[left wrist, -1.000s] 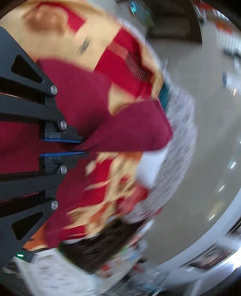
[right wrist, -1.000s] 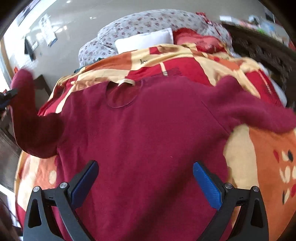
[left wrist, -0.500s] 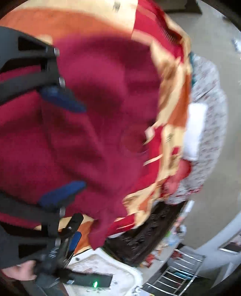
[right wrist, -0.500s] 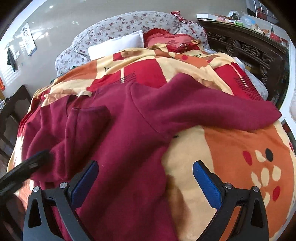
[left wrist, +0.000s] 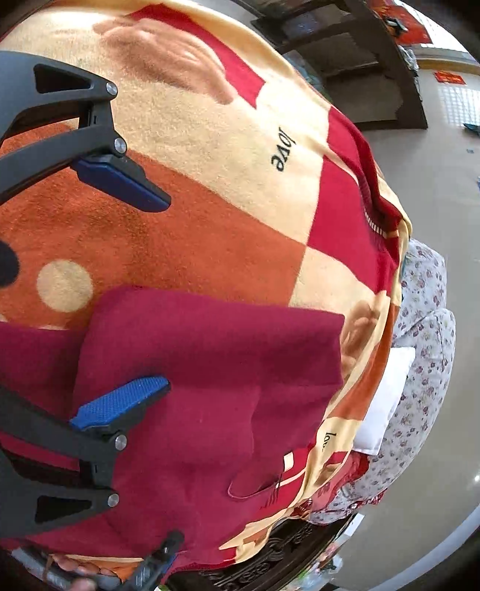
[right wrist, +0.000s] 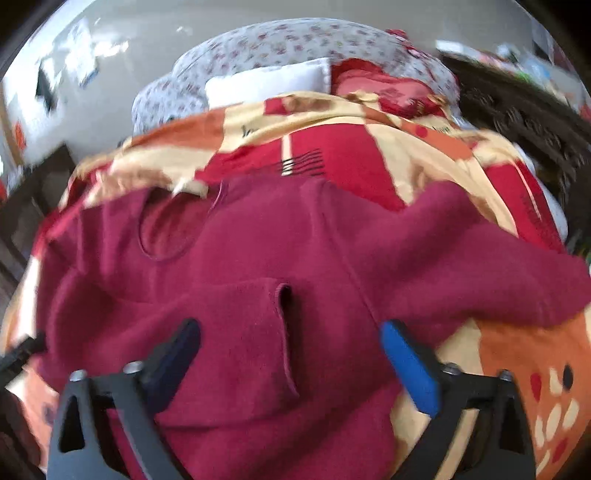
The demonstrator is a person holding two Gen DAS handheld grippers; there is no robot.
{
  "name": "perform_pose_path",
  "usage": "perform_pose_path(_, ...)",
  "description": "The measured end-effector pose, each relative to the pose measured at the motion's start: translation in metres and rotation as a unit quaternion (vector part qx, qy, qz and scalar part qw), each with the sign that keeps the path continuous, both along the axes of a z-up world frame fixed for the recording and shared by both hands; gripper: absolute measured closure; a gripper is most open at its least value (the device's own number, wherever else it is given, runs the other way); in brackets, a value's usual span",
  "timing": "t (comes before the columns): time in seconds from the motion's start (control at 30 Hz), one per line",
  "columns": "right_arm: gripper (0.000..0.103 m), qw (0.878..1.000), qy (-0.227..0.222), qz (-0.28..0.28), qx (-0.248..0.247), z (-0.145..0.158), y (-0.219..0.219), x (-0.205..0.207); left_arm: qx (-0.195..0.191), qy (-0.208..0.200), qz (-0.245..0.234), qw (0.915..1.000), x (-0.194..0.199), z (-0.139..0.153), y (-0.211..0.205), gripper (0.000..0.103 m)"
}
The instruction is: Fold small clothes
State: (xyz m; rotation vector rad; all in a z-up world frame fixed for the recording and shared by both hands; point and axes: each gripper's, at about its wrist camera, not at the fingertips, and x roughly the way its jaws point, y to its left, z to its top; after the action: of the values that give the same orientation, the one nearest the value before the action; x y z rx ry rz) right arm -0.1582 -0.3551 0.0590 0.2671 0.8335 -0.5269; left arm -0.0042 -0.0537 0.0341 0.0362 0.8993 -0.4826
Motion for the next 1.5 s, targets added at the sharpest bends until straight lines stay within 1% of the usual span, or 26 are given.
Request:
perform_pose_path(0.03, 0.083, 1.000, 0.010, 0.000, -0.029, 0.000, 0.003, 0.003, -0.001, 0.000, 0.001, 1.0000, -0.001, 0.001, -0.002, 0.014)
perform_pose_path(0.07, 0.088, 0.999, 0.005, 0.007, -0.038, 0.004, 0.004, 0.004, -0.003, -0.001, 0.003, 1.0000, 0.000, 0.002, 0.000, 0.014)
perform_pose_path(0.13, 0.092, 0.999, -0.020, 0.019, -0.033, 0.025, 0.002, -0.002, -0.006, -0.008, 0.012, 0.9999, -0.001, 0.005, -0.001, 0.014)
perform_pose_path(0.17, 0.097, 0.998, -0.037, 0.021, -0.040, 0.036, 0.000, -0.006, -0.008, -0.011, 0.016, 0.9998, 0.000, 0.006, -0.004, 0.014)
perform_pose_path(0.2, 0.097, 0.997, -0.061, 0.017, -0.054, 0.052, -0.002, -0.013, -0.014, -0.011, 0.019, 0.9997, 0.000, 0.007, -0.004, 0.014)
perform_pose_path(0.27, 0.097, 0.993, -0.081, -0.012, -0.088, 0.072, -0.008, -0.025, -0.024, -0.004, 0.012, 0.9996, -0.001, 0.005, -0.010, 0.014)
perform_pose_path(0.33, 0.097, 0.992, -0.078, -0.036, -0.091, 0.075, -0.023, -0.035, -0.019, -0.002, 0.003, 0.9998, -0.002, 0.002, -0.019, 0.014)
perform_pose_path(0.43, 0.097, 0.993, -0.030, -0.069, -0.088, 0.048, -0.045, -0.029, -0.001, 0.001, -0.004, 1.0000, -0.003, -0.006, -0.029, 0.014)
perform_pose_path(0.5, 0.093, 0.994, 0.008, -0.077, -0.075, 0.025, -0.056, -0.022, 0.005, 0.000, -0.005, 1.0000, -0.005, -0.006, -0.028, 0.014)
perform_pose_path(0.57, 0.076, 0.993, 0.015, -0.089, -0.075, 0.022, -0.059, -0.025, 0.005, -0.012, -0.001, 0.9999, -0.007, -0.001, -0.023, 0.014)
perform_pose_path(0.6, 0.070, 0.992, -0.005, -0.102, -0.075, 0.030, -0.056, -0.031, 0.006, -0.026, 0.005, 0.9996, -0.008, 0.004, -0.019, 0.014)
perform_pose_path(0.67, 0.041, 0.992, -0.053, -0.093, -0.067, 0.048, -0.045, -0.035, 0.008, -0.043, 0.024, 0.9987, -0.008, 0.009, -0.012, 0.014)
perform_pose_path(0.7, 0.034, 0.993, -0.077, -0.067, -0.059, 0.057, -0.034, -0.032, 0.006, -0.045, 0.030, 0.9985, -0.006, 0.010, -0.010, 0.014)
perform_pose_path(0.77, 0.031, 0.995, -0.093, 0.022, -0.026, 0.066, -0.006, -0.009, -0.001, -0.041, 0.035, 0.9985, -0.004, 0.008, -0.008, 0.014)
perform_pose_path(0.83, 0.032, 0.986, -0.095, 0.133, 0.013, 0.065, 0.028, 0.024, 0.001, -0.035, 0.034, 0.9988, -0.002, 0.003, -0.008, 0.014)
perform_pose_path(0.9, 0.033, 0.978, -0.085, 0.190, 0.005, 0.058, 0.057, 0.052, 0.000, -0.033, 0.030, 0.9990, 0.000, -0.003, -0.006, 0.014)
perform_pose_path(0.97, 0.033, 0.968, -0.067, 0.238, -0.032, 0.047, 0.082, 0.083, -0.009, -0.030, 0.024, 0.9992, 0.002, -0.007, -0.003, 0.014)
perform_pose_path(1.03, 0.033, 0.962, -0.048, 0.262, -0.057, 0.034, 0.092, 0.104, -0.025, -0.021, 0.021, 0.9992, 0.005, -0.011, 0.002, 0.013)
perform_pose_path(1.13, 0.033, 0.956, -0.022, 0.285, -0.065, 0.016, 0.096, 0.129, -0.052, -0.009, 0.015, 0.9985, 0.011, -0.014, 0.007, 0.012)
perform_pose_path(1.2, 0.037, 0.947, -0.003, 0.315, -0.058, 0.004, 0.098, 0.139, -0.067, -0.010, 0.011, 0.9976, 0.012, -0.012, 0.011, 0.012)
perform_pose_path(1.23, 0.049, 0.943, 0.006, 0.327, -0.066, 0.001, 0.107, 0.140, -0.073, -0.013, 0.011, 0.9972, 0.013, -0.011, 0.012, 0.012)
perform_pose_path(1.27, 0.066, 0.940, 0.012, 0.333, -0.074, -0.001, 0.110, 0.140, -0.073, -0.017, 0.013, 0.9971, 0.014, -0.010, 0.014, 0.012)
perform_pose_path(1.3, 0.077, 0.936, 0.017, 0.340, -0.089, -0.002, 0.116, 0.139, -0.070, -0.019, 0.016, 0.9973, 0.016, -0.010, 0.014, 0.012)
perform_pose_path(1.33, 0.094, 0.933, 0.018, 0.343, -0.103, -0.002, 0.120, 0.138, -0.069, -0.018, 0.018, 0.9973, 0.017, -0.010, 0.015, 0.012)
perform_pose_path(1.43, 0.096, 0.932, 0.011, 0.339, -0.125, 0.006, 0.123, 0.133, -0.075, -0.017, 0.018, 0.9969, 0.017, -0.009, 0.017, 0.012)
perform_pose_path(1.5, 0.097, 0.941, -0.016, 0.313, -0.126, 0.018, 0.114, 0.129, -0.074, -0.023, 0.021, 0.9968, 0.016, -0.009, 0.018, 0.012)
